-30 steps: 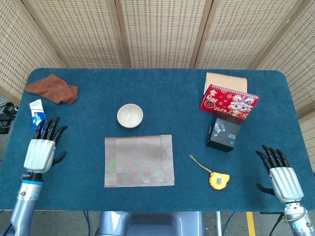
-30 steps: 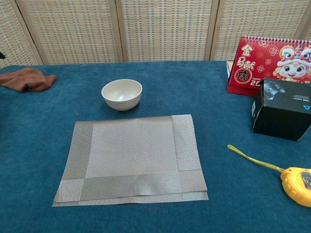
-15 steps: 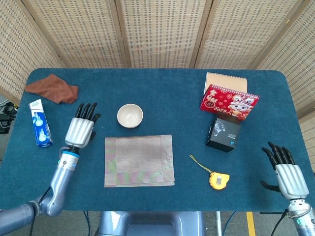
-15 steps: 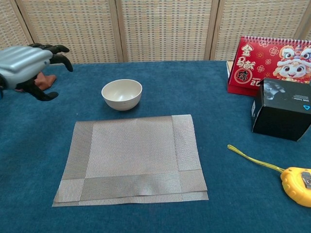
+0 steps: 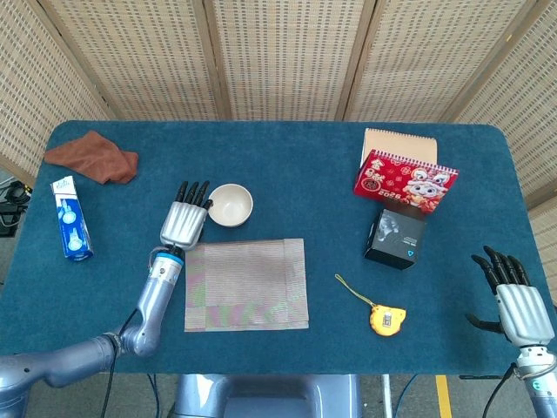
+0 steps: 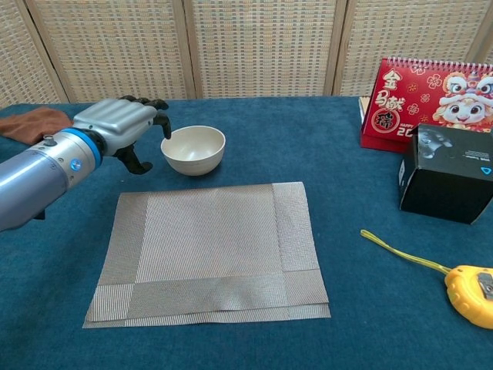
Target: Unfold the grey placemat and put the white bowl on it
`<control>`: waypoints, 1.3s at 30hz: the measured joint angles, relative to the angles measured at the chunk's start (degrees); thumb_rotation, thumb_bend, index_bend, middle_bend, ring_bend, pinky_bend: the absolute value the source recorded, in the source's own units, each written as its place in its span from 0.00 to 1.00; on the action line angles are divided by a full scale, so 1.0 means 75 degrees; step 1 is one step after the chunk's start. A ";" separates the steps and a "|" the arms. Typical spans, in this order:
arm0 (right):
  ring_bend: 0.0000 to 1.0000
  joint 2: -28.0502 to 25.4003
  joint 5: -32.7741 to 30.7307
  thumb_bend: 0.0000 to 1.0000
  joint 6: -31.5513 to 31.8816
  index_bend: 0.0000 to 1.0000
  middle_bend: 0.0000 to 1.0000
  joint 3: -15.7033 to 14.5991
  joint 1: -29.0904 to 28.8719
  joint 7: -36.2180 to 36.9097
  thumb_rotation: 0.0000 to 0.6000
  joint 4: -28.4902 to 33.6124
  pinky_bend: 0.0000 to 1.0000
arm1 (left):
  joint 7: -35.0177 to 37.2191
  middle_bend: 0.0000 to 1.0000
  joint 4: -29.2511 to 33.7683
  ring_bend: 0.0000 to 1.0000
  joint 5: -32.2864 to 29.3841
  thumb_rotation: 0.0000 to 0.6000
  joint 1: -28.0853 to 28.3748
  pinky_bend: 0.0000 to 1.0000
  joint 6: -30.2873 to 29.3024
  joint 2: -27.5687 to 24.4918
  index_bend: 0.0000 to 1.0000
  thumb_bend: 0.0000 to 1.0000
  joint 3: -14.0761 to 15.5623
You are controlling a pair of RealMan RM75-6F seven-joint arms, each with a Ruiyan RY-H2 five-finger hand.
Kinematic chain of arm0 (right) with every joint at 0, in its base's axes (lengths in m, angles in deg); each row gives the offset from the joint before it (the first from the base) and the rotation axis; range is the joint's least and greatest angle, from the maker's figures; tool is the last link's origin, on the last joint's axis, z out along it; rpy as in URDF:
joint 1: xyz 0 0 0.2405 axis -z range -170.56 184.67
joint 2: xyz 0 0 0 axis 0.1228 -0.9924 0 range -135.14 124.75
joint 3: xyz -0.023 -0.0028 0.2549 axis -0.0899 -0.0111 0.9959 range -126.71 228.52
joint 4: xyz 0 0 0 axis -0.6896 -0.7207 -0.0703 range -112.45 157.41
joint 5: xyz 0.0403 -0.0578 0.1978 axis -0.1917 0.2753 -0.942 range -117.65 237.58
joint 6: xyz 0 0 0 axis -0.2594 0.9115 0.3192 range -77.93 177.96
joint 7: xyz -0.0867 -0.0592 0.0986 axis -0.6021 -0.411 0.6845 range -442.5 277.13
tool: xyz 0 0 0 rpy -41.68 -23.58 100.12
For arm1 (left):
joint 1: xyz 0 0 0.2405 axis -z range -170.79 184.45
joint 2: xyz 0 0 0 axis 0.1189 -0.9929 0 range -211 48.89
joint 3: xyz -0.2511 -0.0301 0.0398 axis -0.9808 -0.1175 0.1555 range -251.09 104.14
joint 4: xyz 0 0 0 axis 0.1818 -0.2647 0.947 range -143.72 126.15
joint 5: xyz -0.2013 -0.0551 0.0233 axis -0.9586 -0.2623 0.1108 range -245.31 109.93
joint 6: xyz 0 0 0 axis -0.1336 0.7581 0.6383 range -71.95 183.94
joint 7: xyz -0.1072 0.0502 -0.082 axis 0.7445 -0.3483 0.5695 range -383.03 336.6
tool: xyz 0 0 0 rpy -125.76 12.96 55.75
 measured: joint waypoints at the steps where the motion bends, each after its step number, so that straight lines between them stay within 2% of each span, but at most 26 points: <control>1: 0.00 -0.0006 0.0000 0.08 0.0003 0.14 0.00 0.0003 -0.0001 0.0014 1.00 -0.0001 0.00 | -0.0024 0.00 -0.0110 0.00 -0.0045 1.00 0.0071 0.00 0.0024 0.0082 0.29 0.36 -0.0002; 10: 0.00 -0.0046 0.0023 0.08 0.0030 0.14 0.00 0.0014 0.0000 0.0111 1.00 0.0028 0.00 | -0.0142 0.00 -0.0860 0.00 -0.0183 1.00 0.0510 0.00 0.0141 0.0592 0.32 0.42 0.0069; 16: 0.00 -0.0075 0.0030 0.08 0.0029 0.14 0.00 0.0018 -0.0004 0.0207 1.00 0.0039 0.00 | -0.0123 0.00 -0.1369 0.00 -0.0268 1.00 0.0791 0.00 0.0216 0.0960 0.35 0.53 0.0089; 23: 0.00 -0.0119 0.0019 0.08 0.0026 0.14 0.00 0.0042 -0.0013 0.0357 1.00 0.0032 0.00 | -0.0118 0.00 -0.1757 0.00 -0.0311 1.00 0.0982 0.00 0.0245 0.1263 0.47 0.54 0.0178; 31: 0.00 -0.0116 0.0054 0.08 0.0029 0.14 0.00 0.0026 -0.0018 0.0364 1.00 0.0038 0.00 | -0.0035 0.00 -0.1951 0.00 -0.0247 1.00 0.1019 0.00 0.0119 0.1355 0.69 0.55 0.0298; 39: 0.00 -0.0112 0.0105 0.08 0.0067 0.14 0.00 0.0010 -0.0012 0.0332 1.00 0.0068 0.00 | 0.0109 0.00 -0.1909 0.00 -0.0106 1.00 0.0910 0.00 -0.0105 0.1245 0.80 0.55 0.0416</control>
